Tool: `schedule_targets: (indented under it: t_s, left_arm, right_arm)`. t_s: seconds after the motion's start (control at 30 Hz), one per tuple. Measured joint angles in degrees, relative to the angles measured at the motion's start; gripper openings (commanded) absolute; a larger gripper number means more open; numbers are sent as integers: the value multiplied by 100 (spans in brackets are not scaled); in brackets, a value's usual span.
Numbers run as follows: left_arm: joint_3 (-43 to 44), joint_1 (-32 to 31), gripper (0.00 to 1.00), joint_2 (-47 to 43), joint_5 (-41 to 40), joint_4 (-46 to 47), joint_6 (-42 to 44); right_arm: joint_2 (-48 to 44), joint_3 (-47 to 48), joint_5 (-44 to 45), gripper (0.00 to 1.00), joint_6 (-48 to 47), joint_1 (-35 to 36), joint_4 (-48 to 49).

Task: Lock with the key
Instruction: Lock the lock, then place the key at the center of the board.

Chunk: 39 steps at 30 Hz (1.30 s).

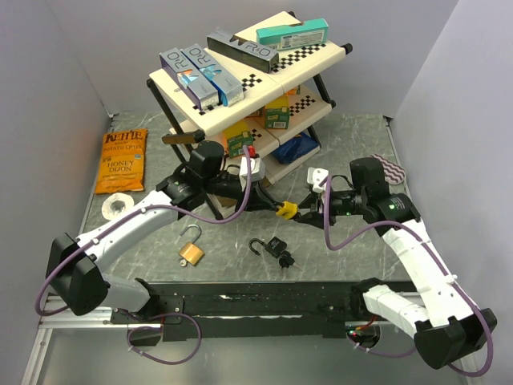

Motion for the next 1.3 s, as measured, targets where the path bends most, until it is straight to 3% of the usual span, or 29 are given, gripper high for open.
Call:
schedule_targets:
  t_s: [0.07, 0.2, 0.3, 0.77, 1.07, 1.3]
  left_arm:
    - [0, 0, 1, 17, 2, 0, 2]
    - [0, 0, 1, 79, -26, 2, 4]
    - [0, 0, 1, 103, -46, 2, -26]
    - [0, 260, 1, 105, -125, 343, -229]
    - [96, 535, 1, 92, -149, 184, 48]
    - [96, 535, 1, 92, -170, 157, 26]
  right_arm:
    - [15, 7, -63, 39, 9, -2, 17]
    - [59, 26, -118, 14, 4, -7, 24]
    - [125, 81, -129, 0, -68, -7, 20]
    - [374, 42, -859, 0, -866, -638, 271]
    - [1010, -17, -17, 0, -1818, -1593, -761]
    - [1775, -42, 402, 0, -1416, -1880, -479]
